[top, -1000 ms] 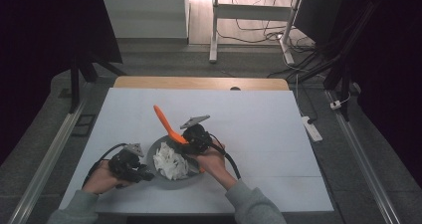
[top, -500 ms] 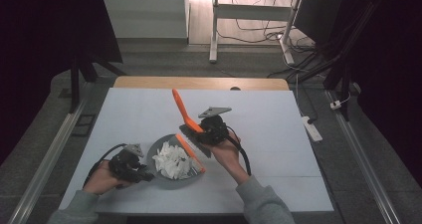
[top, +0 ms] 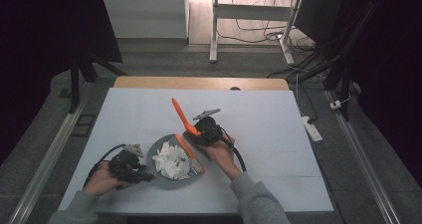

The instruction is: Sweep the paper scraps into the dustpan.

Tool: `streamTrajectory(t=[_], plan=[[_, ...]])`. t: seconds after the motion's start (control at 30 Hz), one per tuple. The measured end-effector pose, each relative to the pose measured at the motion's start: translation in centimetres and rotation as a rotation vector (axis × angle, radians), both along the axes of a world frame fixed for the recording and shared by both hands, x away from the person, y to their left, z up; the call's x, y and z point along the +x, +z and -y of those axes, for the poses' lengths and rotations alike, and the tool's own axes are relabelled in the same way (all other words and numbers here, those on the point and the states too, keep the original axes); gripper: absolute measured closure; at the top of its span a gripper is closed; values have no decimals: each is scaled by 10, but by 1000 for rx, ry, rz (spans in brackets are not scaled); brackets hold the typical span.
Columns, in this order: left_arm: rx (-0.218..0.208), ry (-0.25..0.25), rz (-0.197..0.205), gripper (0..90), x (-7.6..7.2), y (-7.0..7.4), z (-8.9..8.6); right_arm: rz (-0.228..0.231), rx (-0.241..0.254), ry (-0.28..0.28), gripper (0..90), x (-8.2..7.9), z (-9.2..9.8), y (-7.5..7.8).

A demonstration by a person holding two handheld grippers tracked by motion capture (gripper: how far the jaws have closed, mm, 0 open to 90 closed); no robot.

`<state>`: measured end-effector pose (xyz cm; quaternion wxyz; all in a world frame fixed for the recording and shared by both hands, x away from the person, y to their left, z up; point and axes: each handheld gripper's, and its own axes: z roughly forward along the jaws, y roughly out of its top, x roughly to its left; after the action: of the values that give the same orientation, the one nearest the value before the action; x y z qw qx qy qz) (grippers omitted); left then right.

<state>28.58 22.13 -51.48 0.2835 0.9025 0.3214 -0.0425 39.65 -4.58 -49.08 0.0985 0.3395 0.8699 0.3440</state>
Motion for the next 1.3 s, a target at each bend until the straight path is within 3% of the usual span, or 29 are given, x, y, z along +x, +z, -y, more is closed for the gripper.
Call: streamTrajectory(t=[0.17, 0.3, 0.4, 0.5, 0.67, 0.83, 0.9, 1.03, 1.17, 1.3], plan=[[0, -1, -2, 618, 0, 0, -1, 4, -4, 50, 707, -9, -17, 1], [0, 5, -7, 618, 1, -2, 0, -42, 65, 113, 707, -21, -23, 6], [-4, 7, -7, 617, 0, -2, -1, -17, 76, 160, 706, -29, -27, 13], [-4, 6, -7, 618, 0, -2, -1, 29, 132, 143, 707, -30, -19, 28], [-5, 5, -11, 618, 1, -2, -1, 92, 159, 75, 707, -22, 3, 49], [-1, 7, -9, 618, 1, -2, -1, 109, 136, 27, 706, -15, 20, 50], [-2, 8, -9, 618, 0, -2, -1, 119, 85, 0, 706, -10, 20, 44], [-1, 17, -11, 617, 0, -2, -2, 80, -13, -47, 707, 10, 15, 23], [-3, 30, -13, 617, 1, -2, -5, 63, -84, -37, 707, 19, 3, 6], [-2, 36, -17, 618, 2, -3, -5, 49, -84, -20, 707, 15, -7, 2]])
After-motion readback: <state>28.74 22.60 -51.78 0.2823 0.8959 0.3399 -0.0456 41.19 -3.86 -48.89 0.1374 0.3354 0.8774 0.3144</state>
